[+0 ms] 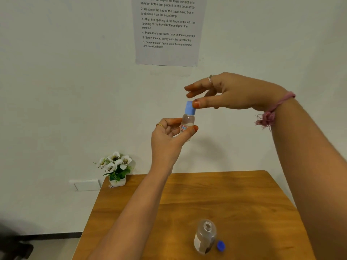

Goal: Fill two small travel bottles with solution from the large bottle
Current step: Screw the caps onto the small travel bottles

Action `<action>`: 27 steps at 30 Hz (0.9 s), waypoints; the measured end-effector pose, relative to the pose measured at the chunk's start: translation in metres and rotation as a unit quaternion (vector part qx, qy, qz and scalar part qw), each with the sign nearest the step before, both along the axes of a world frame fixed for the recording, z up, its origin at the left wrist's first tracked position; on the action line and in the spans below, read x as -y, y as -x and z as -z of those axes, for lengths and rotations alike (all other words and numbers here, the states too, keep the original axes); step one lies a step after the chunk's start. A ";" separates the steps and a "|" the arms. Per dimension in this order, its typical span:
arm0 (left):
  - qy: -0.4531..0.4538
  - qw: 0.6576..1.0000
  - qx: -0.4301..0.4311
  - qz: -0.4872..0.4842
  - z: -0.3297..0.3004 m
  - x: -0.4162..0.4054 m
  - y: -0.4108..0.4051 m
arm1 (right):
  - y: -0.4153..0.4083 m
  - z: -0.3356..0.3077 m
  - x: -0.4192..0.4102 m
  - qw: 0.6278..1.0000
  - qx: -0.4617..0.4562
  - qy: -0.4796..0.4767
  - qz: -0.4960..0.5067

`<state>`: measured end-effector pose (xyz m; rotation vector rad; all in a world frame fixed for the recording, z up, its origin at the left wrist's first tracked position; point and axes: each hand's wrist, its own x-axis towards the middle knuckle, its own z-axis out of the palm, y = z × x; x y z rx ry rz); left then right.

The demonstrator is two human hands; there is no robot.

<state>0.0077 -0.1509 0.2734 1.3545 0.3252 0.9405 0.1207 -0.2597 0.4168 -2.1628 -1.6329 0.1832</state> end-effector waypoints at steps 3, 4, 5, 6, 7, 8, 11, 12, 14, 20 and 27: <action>0.001 1.000 -0.002 0.000 0.003 0.002 -0.001 | 0.002 0.015 -0.002 0.998 0.003 -0.057 0.011; 0.004 1.000 -0.002 0.001 0.004 0.003 -0.001 | 0.002 0.020 -0.006 0.995 0.028 -0.080 0.050; 0.009 1.000 0.000 0.001 0.005 0.004 -0.001 | 0.002 0.023 -0.007 0.990 0.070 -0.084 0.093; 0.015 1.000 0.001 0.001 0.007 0.005 -0.001 | 0.000 0.025 -0.007 0.986 0.095 -0.077 0.114; 0.019 1.000 0.002 0.001 0.008 0.006 -0.001 | -0.001 0.026 -0.004 0.989 0.078 -0.067 0.110; 0.020 1.000 0.001 0.001 0.009 0.006 -0.001 | -0.002 0.027 -0.001 0.994 0.028 -0.059 0.083; 0.018 1.000 -0.003 0.002 0.012 0.008 -0.002 | -0.002 0.039 0.001 0.996 -0.061 -0.070 0.011; 0.020 1.000 -0.003 0.002 0.013 0.008 -0.002 | 0.000 0.046 -0.001 0.994 -0.061 -0.091 0.012; 0.018 1.000 -0.006 -0.004 0.016 0.008 -0.002 | 0.000 0.056 -0.004 0.989 -0.048 -0.127 0.056; 0.011 1.000 -0.011 -0.003 0.019 0.010 -0.003 | -0.008 0.063 0.008 0.968 -0.218 -0.127 0.004; 0.026 1.000 -0.007 0.001 0.018 0.011 -0.006 | -0.006 0.075 0.005 0.960 -0.235 -0.139 0.058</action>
